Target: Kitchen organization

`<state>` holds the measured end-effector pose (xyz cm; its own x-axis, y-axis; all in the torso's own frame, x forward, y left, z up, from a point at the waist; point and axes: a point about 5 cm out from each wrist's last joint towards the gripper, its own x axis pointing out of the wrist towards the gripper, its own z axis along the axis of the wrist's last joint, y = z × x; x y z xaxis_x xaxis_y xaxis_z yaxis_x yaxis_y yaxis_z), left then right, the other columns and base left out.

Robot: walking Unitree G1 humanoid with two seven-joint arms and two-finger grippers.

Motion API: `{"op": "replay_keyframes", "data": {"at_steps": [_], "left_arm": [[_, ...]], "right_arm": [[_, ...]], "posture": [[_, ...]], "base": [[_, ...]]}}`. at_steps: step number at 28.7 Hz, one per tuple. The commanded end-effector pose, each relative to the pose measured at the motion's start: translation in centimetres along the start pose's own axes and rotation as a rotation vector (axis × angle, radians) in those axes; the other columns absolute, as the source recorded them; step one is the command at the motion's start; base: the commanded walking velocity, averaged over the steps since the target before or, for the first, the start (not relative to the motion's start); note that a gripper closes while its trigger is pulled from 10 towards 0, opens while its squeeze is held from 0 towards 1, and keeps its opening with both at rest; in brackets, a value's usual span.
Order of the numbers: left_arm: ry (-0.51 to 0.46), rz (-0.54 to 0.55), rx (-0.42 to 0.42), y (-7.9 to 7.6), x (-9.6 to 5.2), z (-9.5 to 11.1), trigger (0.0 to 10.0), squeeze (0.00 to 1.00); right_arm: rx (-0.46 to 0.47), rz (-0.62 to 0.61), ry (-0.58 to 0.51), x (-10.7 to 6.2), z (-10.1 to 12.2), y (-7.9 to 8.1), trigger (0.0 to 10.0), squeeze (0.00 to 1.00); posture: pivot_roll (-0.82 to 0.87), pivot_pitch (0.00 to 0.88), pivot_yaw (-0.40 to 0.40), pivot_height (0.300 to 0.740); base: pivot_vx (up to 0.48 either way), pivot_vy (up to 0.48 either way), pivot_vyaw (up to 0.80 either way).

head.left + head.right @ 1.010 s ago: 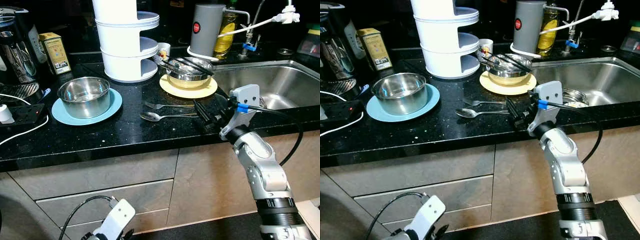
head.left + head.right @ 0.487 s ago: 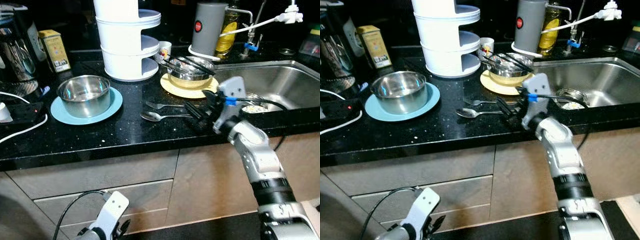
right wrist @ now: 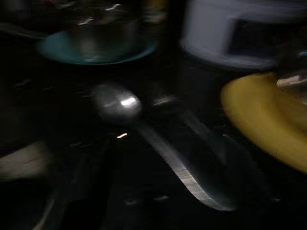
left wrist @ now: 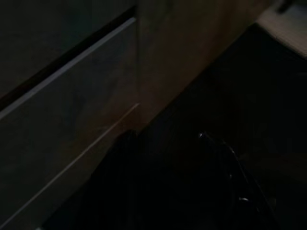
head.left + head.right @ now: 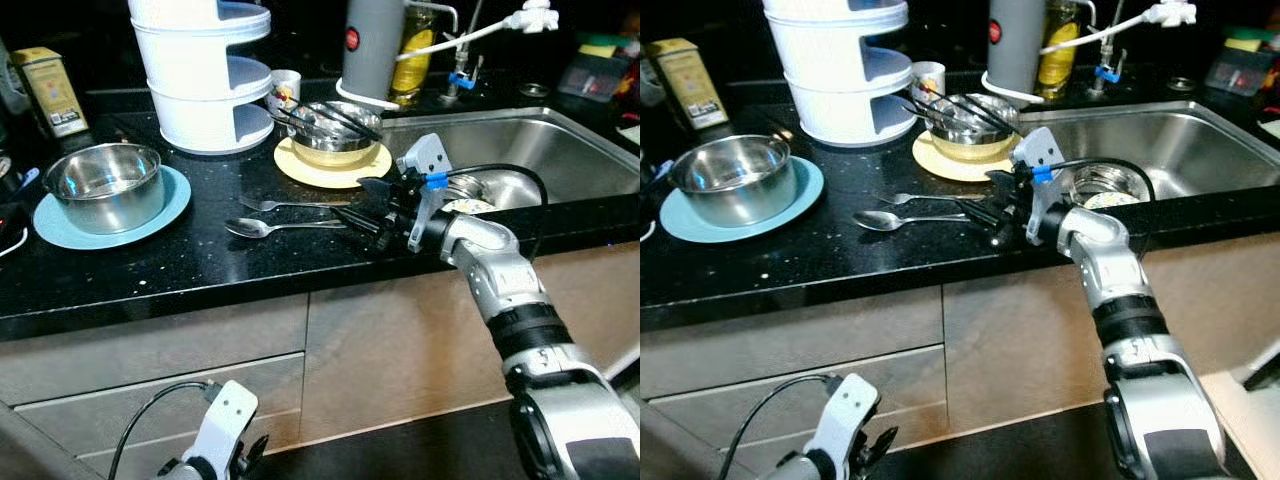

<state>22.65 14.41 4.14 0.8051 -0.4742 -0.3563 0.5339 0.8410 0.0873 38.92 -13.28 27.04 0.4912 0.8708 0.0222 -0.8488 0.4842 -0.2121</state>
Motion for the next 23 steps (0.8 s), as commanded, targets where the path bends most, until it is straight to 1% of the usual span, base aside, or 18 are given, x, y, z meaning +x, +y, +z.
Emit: {"op": "replay_keyframes", "data": {"at_steps": [1, 5, 6, 8, 13, 14, 15, 16, 18, 19, 20, 22, 23], "left_arm": [[0.015, 0.007, -0.014, 0.5, -0.9, -0.3, 10.0, 0.0], [0.009, 0.011, -0.016, 0.5, -1.4, 0.0, 10.0, 0.0], [0.0, 0.008, -0.021, 0.4, -1.9, 0.3, 10.0, 0.0], [-0.003, 0.005, -0.025, 0.1, -2.3, 0.4, 10.0, 0.0], [-0.003, -0.011, -0.027, -0.3, -3.0, 0.5, 10.0, 0.0], [-0.004, -0.036, -0.027, -0.8, -3.5, 0.6, 10.0, 0.0], [-0.005, -0.064, -0.023, -1.2, -4.1, 0.8, 10.0, 0.0], [-0.004, -0.08, -0.02, -1.5, -4.6, 0.9, 10.0, 0.0], [-0.004, -0.08, -0.02, -1.5, -4.6, 0.9, 10.0, 0.0], [-0.001, -0.087, -0.018, -1.7, -5.0, 0.9, 10.0, 0.0], [0.002, -0.089, -0.018, -1.7, -5.4, 1.0, 10.0, 0.0], [0.009, -0.093, -0.018, -2.0, -5.8, 1.0, 10.0, 0.0], [0.009, -0.093, -0.018, -2.0, -5.8, 1.0, 10.0, 0.0]], "right_arm": [[0.031, 0.087, 0.043, 0.7, -0.5, 0.4, 10.0, 1.0], [0.046, 0.116, 0.064, 1.1, -0.6, 0.4, 10.0, 1.0], [0.069, 0.141, 0.077, 1.5, -0.6, 0.5, 10.0, 1.0], [0.097, 0.153, 0.076, 1.7, -0.5, 0.5, 10.0, 1.0], [0.079, 0.143, 0.08, 2.0, -0.2, 0.4, 10.0, 1.0], [0.065, 0.138, 0.08, 2.2, 0.0, 0.4, 10.0, 1.0], [0.05, 0.129, 0.072, 2.4, 0.5, 0.2, 10.0, 0.63], [0.041, 0.13, 0.064, 2.6, 1.0, 0.2, 10.0, 0.3], [0.041, 0.13, 0.064, 2.6, 1.0, 0.2, 10.0, 0.3], [0.027, 0.132, 0.059, 2.8, 1.4, 0.1, 10.0, 0.2], [0.017, 0.137, 0.056, 2.9, 1.7, 0.1, 10.0, 0.0], [-0.015, 0.13, 0.067, 3.1, 2.3, 0.0, 10.0, 0.0], [-0.015, 0.13, 0.067, 3.1, 2.3, 0.0, 10.0, 0.0]], "posture": [[-0.03, 0.207, -0.092, 0.74], [-0.02, 0.217, -0.1, 0.74], [-0.01, 0.23, -0.11, 0.74], [0.0, 0.238, -0.116, 0.74], [0.02, 0.253, -0.128, 0.74], [0.03, 0.262, -0.135, 0.74], [0.05, 0.27, -0.141, 0.74], [0.05, 0.276, -0.146, 0.74], [0.05, 0.276, -0.146, 0.74], [0.06, 0.28, -0.151, 0.74], [0.07, 0.285, -0.156, 0.74], [0.07, 0.288, -0.159, 0.74], [0.07, 0.288, -0.159, 0.74]], "base": [[0.0, 0.0, 0.0], [0.0, 0.0, 0.0], [0.0, 0.0, 0.0], [0.0, 0.0, 0.0], [0.0, 0.0, 0.0], [0.0, 0.0, 0.0], [0.0, 0.0, 0.0], [0.0, 0.0, 0.0], [0.0, 0.0, 0.0], [0.0, 0.0, 0.0], [0.0, 0.0, 0.0], [0.0, 0.0, 0.0], [0.0, 0.0, 0.0]]}}
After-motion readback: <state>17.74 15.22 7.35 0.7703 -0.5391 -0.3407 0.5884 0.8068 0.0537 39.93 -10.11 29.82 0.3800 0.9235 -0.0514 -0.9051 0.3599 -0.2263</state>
